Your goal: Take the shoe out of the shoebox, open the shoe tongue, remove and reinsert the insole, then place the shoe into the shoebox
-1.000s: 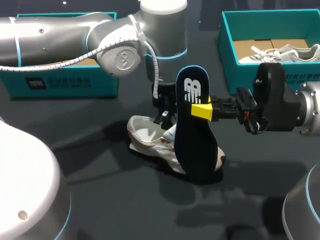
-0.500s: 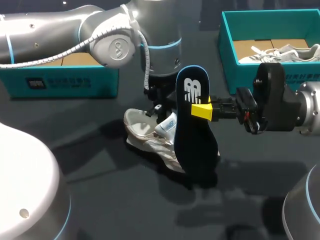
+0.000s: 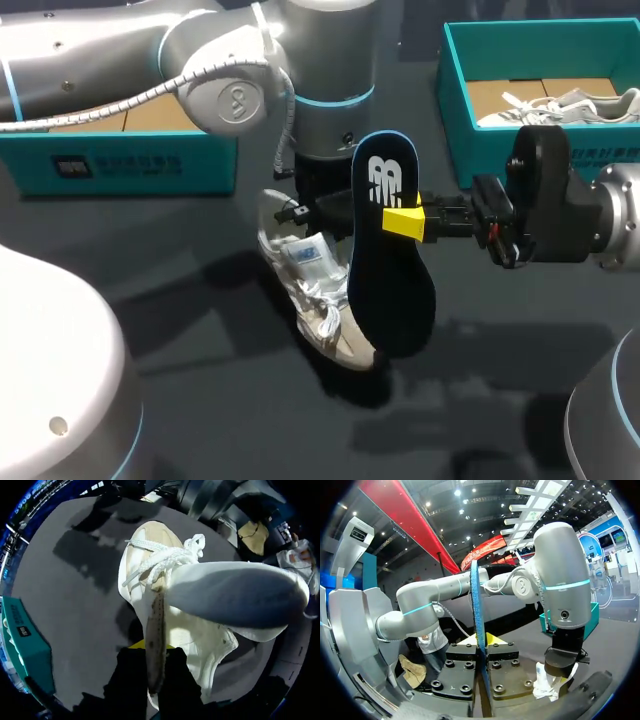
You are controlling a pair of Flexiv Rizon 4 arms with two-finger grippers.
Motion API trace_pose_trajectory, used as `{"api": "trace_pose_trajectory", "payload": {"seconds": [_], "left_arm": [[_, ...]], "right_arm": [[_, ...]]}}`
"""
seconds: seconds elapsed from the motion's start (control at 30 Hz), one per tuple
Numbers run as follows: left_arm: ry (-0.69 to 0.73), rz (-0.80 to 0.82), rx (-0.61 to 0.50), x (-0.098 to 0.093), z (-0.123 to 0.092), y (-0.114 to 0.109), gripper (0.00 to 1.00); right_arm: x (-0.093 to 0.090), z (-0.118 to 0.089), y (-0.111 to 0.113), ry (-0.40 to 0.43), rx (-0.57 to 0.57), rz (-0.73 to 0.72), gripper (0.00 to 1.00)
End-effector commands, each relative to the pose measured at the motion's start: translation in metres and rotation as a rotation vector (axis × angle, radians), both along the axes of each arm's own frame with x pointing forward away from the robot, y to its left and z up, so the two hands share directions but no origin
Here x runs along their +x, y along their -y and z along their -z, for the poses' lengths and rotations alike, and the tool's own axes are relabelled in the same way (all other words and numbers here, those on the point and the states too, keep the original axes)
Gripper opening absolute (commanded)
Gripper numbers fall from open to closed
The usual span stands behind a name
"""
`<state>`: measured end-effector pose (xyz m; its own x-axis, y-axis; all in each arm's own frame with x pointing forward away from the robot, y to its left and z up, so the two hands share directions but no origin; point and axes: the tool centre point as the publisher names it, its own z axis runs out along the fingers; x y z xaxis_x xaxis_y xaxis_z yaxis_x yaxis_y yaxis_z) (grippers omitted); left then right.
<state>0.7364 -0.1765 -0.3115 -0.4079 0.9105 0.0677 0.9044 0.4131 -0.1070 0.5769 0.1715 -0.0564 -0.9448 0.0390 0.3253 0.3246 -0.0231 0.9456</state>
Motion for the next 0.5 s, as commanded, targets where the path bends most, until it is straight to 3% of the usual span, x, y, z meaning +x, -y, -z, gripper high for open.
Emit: {"api": "trace_pose_trajectory", "payload": {"seconds": [0.03,0.5], "left_arm": [[0.016,0.227,-0.042,-0.001,-0.002,0.000,0.00],[0.011,0.451,-0.119,-0.012,0.007,0.008,0.00]], "right_arm": [[0.000,0.000,-0.002,0.000,0.000,0.002,0.00],[0.000,0.000,-0.002,0.000,0.000,0.002,0.00]]}}
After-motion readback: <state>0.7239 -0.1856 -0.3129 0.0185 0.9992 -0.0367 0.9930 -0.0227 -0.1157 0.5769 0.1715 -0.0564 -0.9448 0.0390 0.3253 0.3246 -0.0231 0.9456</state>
